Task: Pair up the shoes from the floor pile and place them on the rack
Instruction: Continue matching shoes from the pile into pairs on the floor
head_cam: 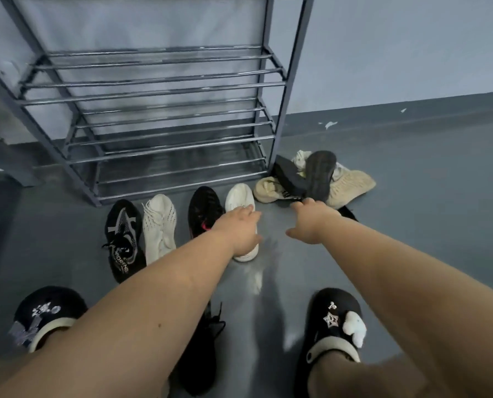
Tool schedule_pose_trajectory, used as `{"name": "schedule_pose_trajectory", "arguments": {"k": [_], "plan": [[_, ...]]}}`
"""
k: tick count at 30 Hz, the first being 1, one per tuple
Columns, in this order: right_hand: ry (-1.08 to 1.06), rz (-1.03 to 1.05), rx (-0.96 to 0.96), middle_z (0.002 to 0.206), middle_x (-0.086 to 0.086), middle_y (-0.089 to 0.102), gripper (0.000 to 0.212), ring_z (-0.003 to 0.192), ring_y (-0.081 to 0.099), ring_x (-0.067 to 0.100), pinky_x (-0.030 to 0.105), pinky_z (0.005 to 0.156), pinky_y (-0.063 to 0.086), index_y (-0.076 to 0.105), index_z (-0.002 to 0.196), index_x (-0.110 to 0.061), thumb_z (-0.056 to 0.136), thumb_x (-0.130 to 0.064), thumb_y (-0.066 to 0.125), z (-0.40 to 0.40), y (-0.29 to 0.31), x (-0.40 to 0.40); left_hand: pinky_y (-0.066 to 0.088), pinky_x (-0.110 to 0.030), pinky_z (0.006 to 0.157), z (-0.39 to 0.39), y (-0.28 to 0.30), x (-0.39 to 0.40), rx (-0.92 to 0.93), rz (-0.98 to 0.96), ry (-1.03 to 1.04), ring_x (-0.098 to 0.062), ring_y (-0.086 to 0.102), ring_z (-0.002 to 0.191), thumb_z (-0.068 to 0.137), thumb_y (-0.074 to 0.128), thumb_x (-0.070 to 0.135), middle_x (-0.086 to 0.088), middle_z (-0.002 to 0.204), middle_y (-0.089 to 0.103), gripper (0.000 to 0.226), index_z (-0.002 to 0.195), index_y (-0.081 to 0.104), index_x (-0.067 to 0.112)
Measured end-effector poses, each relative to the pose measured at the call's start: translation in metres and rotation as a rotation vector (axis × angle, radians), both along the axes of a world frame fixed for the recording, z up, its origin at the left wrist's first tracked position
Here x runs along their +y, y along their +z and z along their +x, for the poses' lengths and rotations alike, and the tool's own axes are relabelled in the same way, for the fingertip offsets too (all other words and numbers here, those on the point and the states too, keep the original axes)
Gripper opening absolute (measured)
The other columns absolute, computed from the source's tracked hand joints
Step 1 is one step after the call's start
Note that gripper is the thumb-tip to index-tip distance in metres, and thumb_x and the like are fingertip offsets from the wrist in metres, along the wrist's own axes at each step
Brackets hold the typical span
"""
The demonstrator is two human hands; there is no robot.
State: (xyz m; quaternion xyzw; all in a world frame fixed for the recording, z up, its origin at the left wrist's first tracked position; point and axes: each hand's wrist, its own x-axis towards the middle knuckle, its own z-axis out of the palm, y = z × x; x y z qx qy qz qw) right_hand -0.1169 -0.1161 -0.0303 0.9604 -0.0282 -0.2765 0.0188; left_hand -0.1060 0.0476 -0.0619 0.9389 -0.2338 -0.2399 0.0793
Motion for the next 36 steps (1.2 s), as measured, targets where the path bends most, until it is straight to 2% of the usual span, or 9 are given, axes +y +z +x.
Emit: {"name": "schedule_pose_trajectory", "arguments": {"k": [4,9,13,17,23,28,32,35,36], "plan": [[0.066,-0.085,-0.048,0.139,0.012,0.039,0.061,0.128,0.040,0.032,0.042,0.098,0.041,0.033,0.142,-0.016,0.090,-0.041,0.053,0.019,0.020,-0.054,0.011,-0.034,0.118,0.021,0.000,-0.040,-0.023,-0.003,-0.032,-0.022,0.007,0.147,0.098,0.040,0.039,-0.006,0.160,0.004,0.065,0.151,0.012,0.016],[0.045,-0.139,0.024,0.142,0.011,0.036,0.066,0.129,0.041,0.033,0.042,0.094,0.042,0.027,0.146,-0.016,0.092,-0.043,0.052,0.040,0.007,-0.096,0.012,-0.034,0.118,0.053,-0.014,-0.078,-0.009,0.011,-0.048,-0.021,0.008,0.147,0.097,0.041,0.040,-0.005,0.160,0.006,0.066,0.152,0.012,0.019],[0.098,-0.066,-0.017,0.145,0.011,0.034,0.066,0.131,0.038,0.033,0.042,0.097,0.041,0.025,0.147,-0.015,0.093,-0.043,0.049,0.071,-0.012,-0.099,0.014,-0.036,0.119,0.080,-0.030,-0.100,0.065,0.003,0.027,-0.022,0.009,0.147,0.096,0.042,0.043,-0.006,0.160,0.007,0.067,0.152,0.012,0.018],[0.087,-0.027,-0.004,0.148,0.010,0.031,0.070,0.133,0.035,0.034,0.045,0.104,0.038,0.024,0.149,-0.016,0.092,-0.049,0.048,0.100,-0.038,-0.106,0.019,-0.034,0.117,0.111,-0.052,-0.110,0.095,0.012,0.082,-0.025,0.018,0.145,0.097,0.042,0.041,-0.009,0.157,0.018,0.066,0.150,0.016,0.013],[0.010,0.025,0.017,0.147,0.011,0.031,0.068,0.131,0.037,0.035,0.047,0.104,0.039,0.024,0.148,-0.016,0.093,-0.050,0.045,0.130,-0.094,-0.119,0.022,-0.027,0.112,0.152,-0.080,-0.117,0.149,-0.025,0.161,-0.026,0.024,0.143,0.098,0.041,0.037,-0.012,0.156,0.022,0.063,0.150,0.018,0.009],[-0.008,0.124,-0.012,0.150,0.010,0.029,0.072,0.134,0.036,0.032,0.045,0.106,0.037,0.016,0.151,-0.021,0.093,-0.051,0.045,0.143,-0.129,-0.119,0.032,-0.019,0.096,0.181,-0.106,-0.126,0.209,-0.189,0.271,-0.023,0.043,0.130,0.097,0.047,0.027,-0.007,0.144,0.044,0.050,0.144,0.033,0.012],[-0.021,0.165,-0.072,0.152,0.008,0.028,0.071,0.134,0.037,0.031,0.042,0.102,0.038,0.012,0.152,-0.022,0.094,-0.052,0.041,0.153,-0.140,-0.116,0.037,-0.029,0.103,0.193,-0.131,-0.136,0.273,-0.319,0.430,-0.025,0.050,0.124,0.095,0.047,0.037,-0.005,0.137,0.052,0.048,0.137,0.043,0.015],[-0.129,0.259,-0.085,0.149,0.012,0.034,0.069,0.131,0.040,0.031,0.041,0.103,0.037,0.019,0.150,-0.018,0.094,-0.051,0.043,0.159,-0.143,-0.109,0.043,-0.029,0.092,0.198,-0.139,-0.145,0.345,-0.422,0.602,-0.025,0.058,0.109,0.094,0.045,0.045,-0.004,0.116,0.062,0.043,0.123,0.056,0.015],[-0.198,0.319,-0.100,0.146,0.013,0.038,0.067,0.130,0.042,0.031,0.039,0.103,0.037,0.024,0.149,-0.016,0.094,-0.049,0.046,0.160,-0.143,-0.107,0.046,-0.033,0.094,0.201,-0.140,-0.148,0.374,-0.476,0.682,-0.026,0.061,0.106,0.093,0.047,0.048,-0.006,0.112,0.065,0.044,0.118,0.059,0.014]]}}
